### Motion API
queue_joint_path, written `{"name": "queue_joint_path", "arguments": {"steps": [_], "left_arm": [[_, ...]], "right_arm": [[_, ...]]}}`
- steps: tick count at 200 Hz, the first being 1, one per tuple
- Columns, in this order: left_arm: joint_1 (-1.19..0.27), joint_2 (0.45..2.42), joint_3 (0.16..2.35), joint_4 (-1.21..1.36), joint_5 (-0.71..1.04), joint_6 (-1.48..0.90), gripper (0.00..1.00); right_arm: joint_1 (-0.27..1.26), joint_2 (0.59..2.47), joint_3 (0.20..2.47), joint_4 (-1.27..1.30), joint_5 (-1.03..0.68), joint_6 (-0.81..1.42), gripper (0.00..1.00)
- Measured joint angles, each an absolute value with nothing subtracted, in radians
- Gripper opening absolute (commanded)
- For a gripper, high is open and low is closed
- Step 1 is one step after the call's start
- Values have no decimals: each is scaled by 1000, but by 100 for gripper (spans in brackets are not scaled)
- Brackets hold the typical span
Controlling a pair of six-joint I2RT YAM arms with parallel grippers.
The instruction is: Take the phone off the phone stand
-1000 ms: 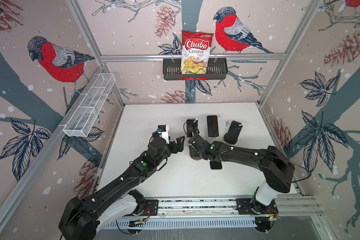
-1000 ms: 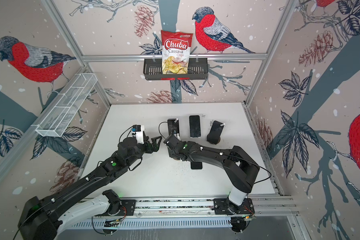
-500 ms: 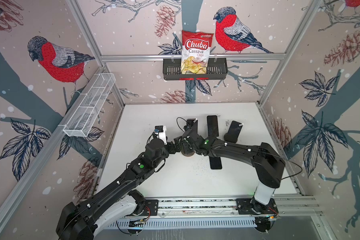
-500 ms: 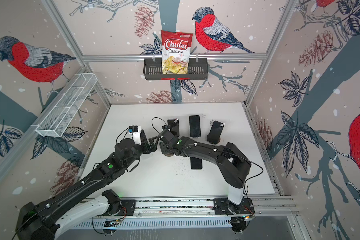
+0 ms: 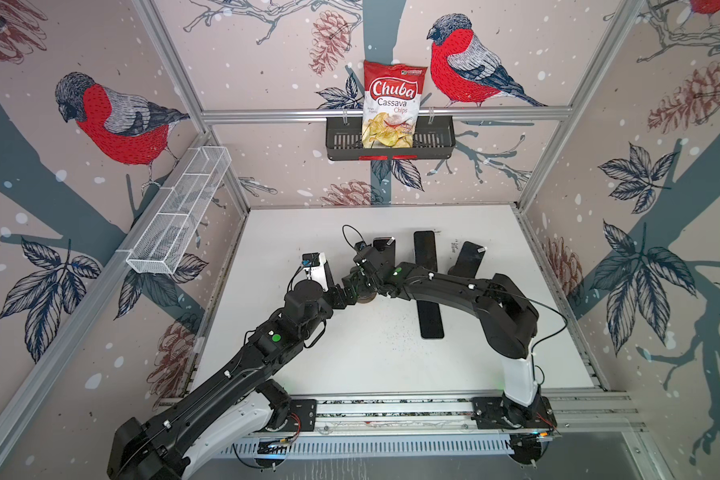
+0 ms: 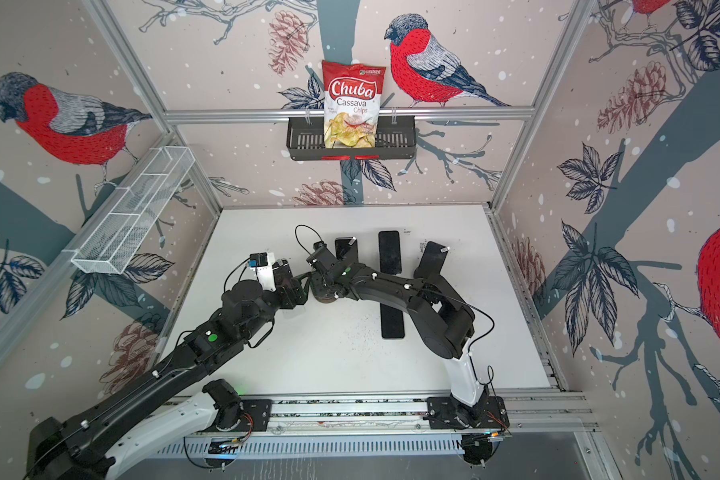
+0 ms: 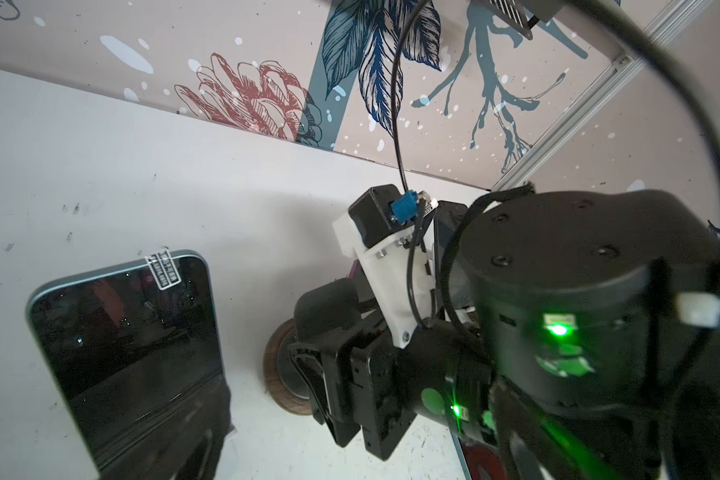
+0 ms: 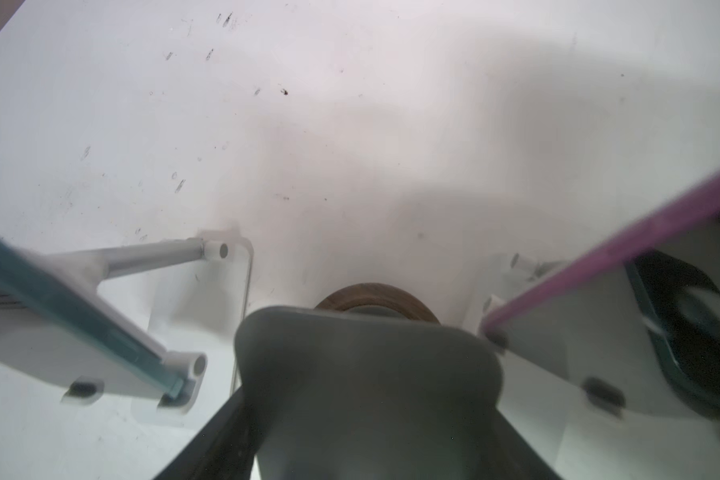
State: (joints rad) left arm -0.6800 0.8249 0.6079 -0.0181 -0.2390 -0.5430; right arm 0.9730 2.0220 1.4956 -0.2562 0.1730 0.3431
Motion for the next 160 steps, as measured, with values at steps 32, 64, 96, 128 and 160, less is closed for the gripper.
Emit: {"name": "queue_joint_path", "arguments": {"steps": [32,64,96,128,160], "left_arm": [[-680,820,608,-36,-247,-543,97],[-680,825,608,-36,-247,-543,97],[-680,830,608,-36,-255,-542,97],[-680,831,608,-36,-256,-534,97],[-680,829,608,-37,-258,-524,96]], "right_arm": [[969,2064,1543,-255,162,340,74],[966,2095,1567,-251,159,340,74],[962,2107,1584,-249,157,340,73],[960,2122,1615,-248,157,340,76],[960,2138,1625,-246,156,340,78]]}}
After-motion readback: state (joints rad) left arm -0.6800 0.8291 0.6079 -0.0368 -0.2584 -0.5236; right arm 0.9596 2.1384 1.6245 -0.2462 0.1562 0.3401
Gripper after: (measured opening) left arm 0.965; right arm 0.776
